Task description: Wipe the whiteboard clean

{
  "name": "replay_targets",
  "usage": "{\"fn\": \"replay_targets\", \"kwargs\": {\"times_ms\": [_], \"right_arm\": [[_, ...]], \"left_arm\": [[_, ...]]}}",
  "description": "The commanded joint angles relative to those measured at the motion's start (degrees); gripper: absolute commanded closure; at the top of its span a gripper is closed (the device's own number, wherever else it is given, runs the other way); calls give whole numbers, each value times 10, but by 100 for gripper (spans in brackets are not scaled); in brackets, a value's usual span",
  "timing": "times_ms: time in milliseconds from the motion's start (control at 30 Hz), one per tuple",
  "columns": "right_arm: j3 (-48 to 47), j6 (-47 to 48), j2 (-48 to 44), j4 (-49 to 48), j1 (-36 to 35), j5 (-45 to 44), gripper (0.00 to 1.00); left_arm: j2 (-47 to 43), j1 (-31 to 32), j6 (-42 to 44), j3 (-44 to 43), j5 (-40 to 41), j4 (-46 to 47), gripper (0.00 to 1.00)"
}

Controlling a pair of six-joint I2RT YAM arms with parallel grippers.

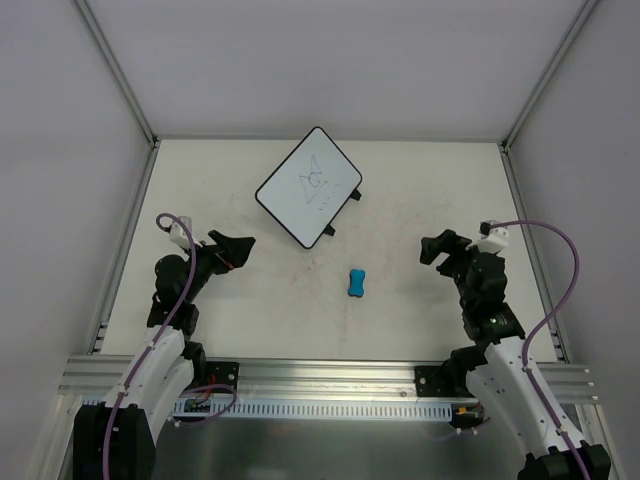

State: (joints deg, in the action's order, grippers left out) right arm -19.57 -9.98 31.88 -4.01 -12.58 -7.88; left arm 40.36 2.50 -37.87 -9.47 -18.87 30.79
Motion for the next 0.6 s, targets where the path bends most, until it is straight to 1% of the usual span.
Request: {"fn": "replay_targets", "kwargs": {"times_ms": [0, 167, 267, 333, 433, 533, 567], "right_arm": [[-1, 2, -1, -6, 0, -25, 1], [-20, 2, 17, 20, 1, -27, 1], [-58, 11, 53, 60, -3, 10, 1], [-88, -2, 102, 94, -12, 15, 1], [-140, -5, 169, 149, -39, 10, 1], [-159, -14, 215, 155, -88, -13, 1], [-163, -16, 224, 156, -117, -20, 1]], "left_arm": [[-5, -5, 13, -9, 0, 16, 1], [-5, -4, 13, -8, 2, 16, 1], [-3, -4, 14, -8, 3, 16, 1], [-2, -4, 14, -8, 2, 16, 1], [-1, -4, 14, -9, 2, 16, 1], [2, -4, 15, -10, 2, 16, 1], [2, -4, 16, -10, 2, 16, 1]]}}
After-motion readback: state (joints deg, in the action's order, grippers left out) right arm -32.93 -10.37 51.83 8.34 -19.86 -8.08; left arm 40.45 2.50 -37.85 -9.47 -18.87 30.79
